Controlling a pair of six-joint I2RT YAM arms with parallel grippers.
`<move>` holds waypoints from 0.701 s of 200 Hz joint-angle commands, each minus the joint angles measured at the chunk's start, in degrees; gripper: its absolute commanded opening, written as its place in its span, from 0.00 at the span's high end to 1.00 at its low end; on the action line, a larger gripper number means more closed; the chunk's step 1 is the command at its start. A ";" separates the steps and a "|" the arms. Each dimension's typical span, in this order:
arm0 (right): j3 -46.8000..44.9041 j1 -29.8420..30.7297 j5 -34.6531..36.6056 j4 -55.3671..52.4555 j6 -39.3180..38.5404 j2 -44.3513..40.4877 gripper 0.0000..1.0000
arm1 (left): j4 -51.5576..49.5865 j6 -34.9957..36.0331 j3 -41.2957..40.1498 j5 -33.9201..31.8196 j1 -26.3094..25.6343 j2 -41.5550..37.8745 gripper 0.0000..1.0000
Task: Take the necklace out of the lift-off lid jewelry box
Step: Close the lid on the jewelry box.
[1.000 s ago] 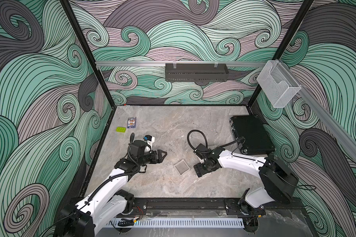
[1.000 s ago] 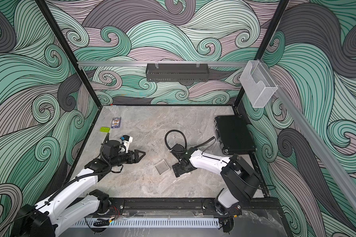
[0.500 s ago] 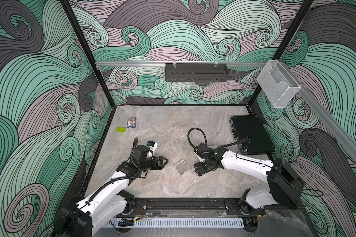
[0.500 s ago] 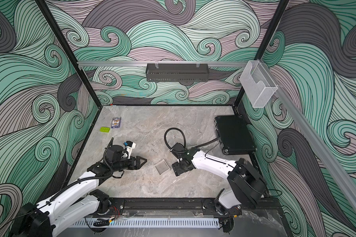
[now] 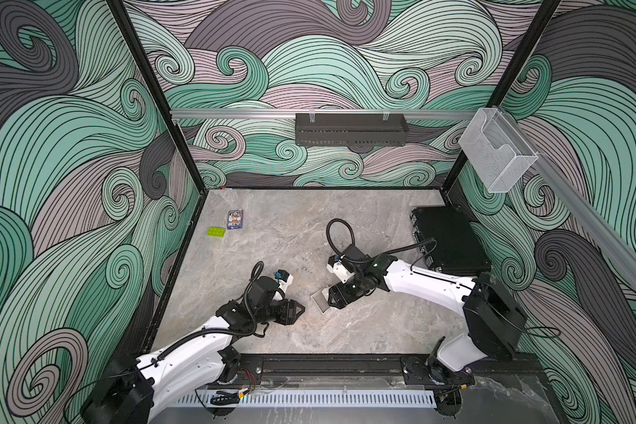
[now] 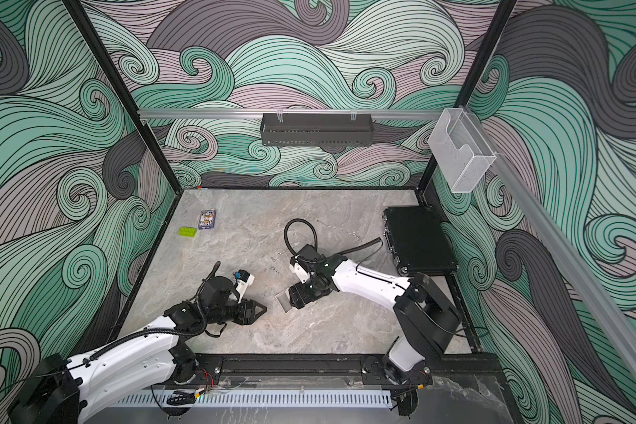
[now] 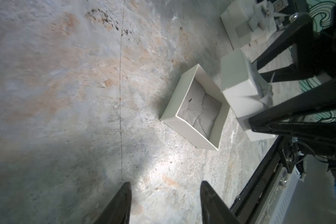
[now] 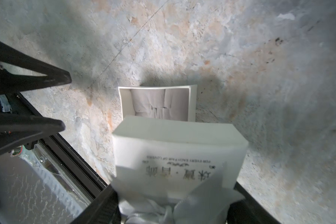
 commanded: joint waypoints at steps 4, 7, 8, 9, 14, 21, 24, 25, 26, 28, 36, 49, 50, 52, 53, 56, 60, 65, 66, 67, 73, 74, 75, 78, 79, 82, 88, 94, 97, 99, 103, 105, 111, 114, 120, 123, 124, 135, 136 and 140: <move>2.78 -0.09 -2.89 1.05 -1.32 2.80 0.23 | 4.55 -1.37 0.66 -3.38 -2.54 2.89 0.52; 2.94 -0.09 -2.97 1.07 -1.40 3.05 0.23 | 4.86 -1.37 0.75 -3.53 -2.77 3.28 0.52; 3.05 -0.09 -3.00 1.07 -1.41 3.18 0.22 | 4.95 -1.42 0.78 -3.63 -2.89 3.46 0.52; 3.05 -0.09 -3.10 1.07 -1.42 3.25 0.22 | 5.00 -1.40 0.79 -3.68 -2.95 3.60 0.53; 3.30 -0.09 -3.21 1.03 -1.52 3.62 0.23 | 5.53 -1.51 0.88 -3.94 -3.46 4.34 0.54; 3.66 -0.11 -3.37 0.93 -1.66 4.14 0.23 | 6.14 -1.62 0.98 -4.39 -4.07 5.45 0.55; 3.84 -0.15 -3.45 0.97 -1.73 4.27 0.23 | 6.58 -1.71 1.02 -4.56 -4.28 5.84 0.56; 3.89 -0.12 -3.41 0.93 -1.75 4.36 0.23 | 6.69 -1.76 1.04 -4.59 -4.39 5.97 0.57; 3.96 -0.10 -3.43 0.92 -1.76 4.41 0.23 | 6.79 -1.74 1.05 -4.69 -4.49 6.09 0.57; 4.01 -0.09 -3.52 0.93 -1.84 4.49 0.23 | 7.05 -1.77 1.02 -4.81 -4.61 6.41 0.57; 4.26 0.00 -3.63 0.76 -1.97 4.79 0.23 | 8.07 -2.13 0.98 -5.51 -5.21 7.51 0.59; 4.51 0.09 -3.72 0.63 -2.34 5.13 0.23 | 9.66 -2.71 1.06 -6.69 -6.00 9.07 0.63; 4.53 0.09 -3.72 0.59 -2.32 5.14 0.23 | 9.77 -2.79 1.06 -6.79 -6.04 9.17 0.63; 4.64 0.09 -3.68 0.43 -2.31 5.15 0.23 | 9.96 -2.83 1.06 -6.94 -6.16 9.34 0.64; 4.64 0.09 -3.66 0.40 -2.35 5.15 0.23 | 10.06 -2.85 1.07 -7.05 -6.17 9.44 0.64; 4.66 0.05 -3.64 0.33 -2.41 5.11 0.23 | 10.44 -2.93 1.07 -7.40 -6.36 9.69 0.64; 4.77 0.09 -3.50 0.22 -2.51 5.15 0.23 | 10.88 -3.03 1.07 -7.69 -6.50 9.99 0.64; 4.88 0.16 -3.39 -0.06 -2.65 5.11 0.23 | 11.33 -3.28 1.07 -8.29 -6.68 10.31 0.65; 4.90 0.17 -3.38 -0.11 -2.65 5.13 0.22 | 11.44 -3.34 1.07 -8.43 -6.69 10.36 0.65; 4.90 0.17 -3.33 -0.22 -2.70 5.15 0.23 | 11.50 -3.37 1.07 -8.58 -6.69 10.39 0.65; 5.04 0.18 -2.97 -0.52 -2.86 5.11 0.23 | 11.92 -3.63 1.13 -9.15 -6.86 10.60 0.66; 5.06 0.18 -2.91 -0.60 -2.89 5.09 0.23 | 12.00 -3.69 1.14 -9.21 -6.87 10.60 0.66; 5.07 0.18 -2.88 -0.69 -2.90 5.08 0.23 | 12.08 -3.72 1.15 -9.33 -6.87 10.59 0.66; 5.08 0.18 -2.73 -0.83 -2.99 4.95 0.23 | 12.23 -3.82 1.15 -9.53 -6.88 10.67 0.67; 5.08 0.18 -2.70 -0.89 -3.04 4.92 0.23 | 12.33 -3.83 1.15 -9.57 -6.92 10.67 0.67; 5.08 0.18 -2.59 -0.86 -3.09 4.84 0.23 | 12.46 -3.91 1.18 -9.70 -6.95 10.68 0.68; 5.15 0.18 -2.37 -1.15 -3.33 4.63 0.22 | 12.68 -4.05 1.32 -10.10 -7.04 10.68 0.68; 5.25 0.20 -2.08 -1.38 -3.56 4.53 0.22 | 12.85 -4.09 1.49 -10.37 -7.03 10.72 0.69; 5.35 0.18 -1.91 -1.58 -3.72 4.46 0.22 | 12.87 -4.05 1.58 -10.48 -7.12 10.68 0.69; 5.46 0.18 -1.82 -1.74 -3.84 4.46 0.22 | 12.94 -4.02 1.66 -10.47 -7.13 10.68 0.69; 5.59 0.18 -1.64 -1.98 -4.08 4.39 0.22 | 13.00 -4.01 1.72 -10.50 -7.13 10.68 0.69; 5.67 0.18 -1.55 -2.06 -4.24 4.37 0.22 | 13.04 -4.01 1.80 -10.52 -7.14 10.68 0.69; 5.78 0.18 -1.38 -2.29 -4.59 4.47 0.22 | 13.04 -3.93 2.01 -10.60 -7.18 10.78 0.69; 5.95 0.18 -1.35 -2.30 -4.81 4.53 0.22 | 13.05 -3.89 2.11 -10.57 -7.18 10.83 0.70; 6.17 0.18 -1.26 -2.48 -5.08 4.80 0.21 | 13.00 -3.62 2.33 -10.43 -7.23 11.05 0.70; 6.29 0.11 -1.26 -2.48 -5.22 4.95 0.21 | 12.96 -3.51 2.49 -10.37 -7.24 11.15 0.69; 6.34 0.10 -1.31 -2.50 -5.26 5.05 0.21 | 12.96 -3.45 2.48 -10.35 -7.28 11.18 0.70; 6.95 0.09 -1.68 -2.90 -5.63 5.79 0.21 | 12.94 -3.14 2.88 -9.84 -7.40 11.87 0.70; 6.99 0.05 -1.73 -2.93 -5.68 5.87 0.21 | 12.95 -3.14 2.90 -9.78 -7.40 11.98 0.70; 7.17 0.09 -2.05 -2.92 -5.79 6.09 0.21 | 13.04 -3.00 2.99 -9.58 -7.49 12.33 0.70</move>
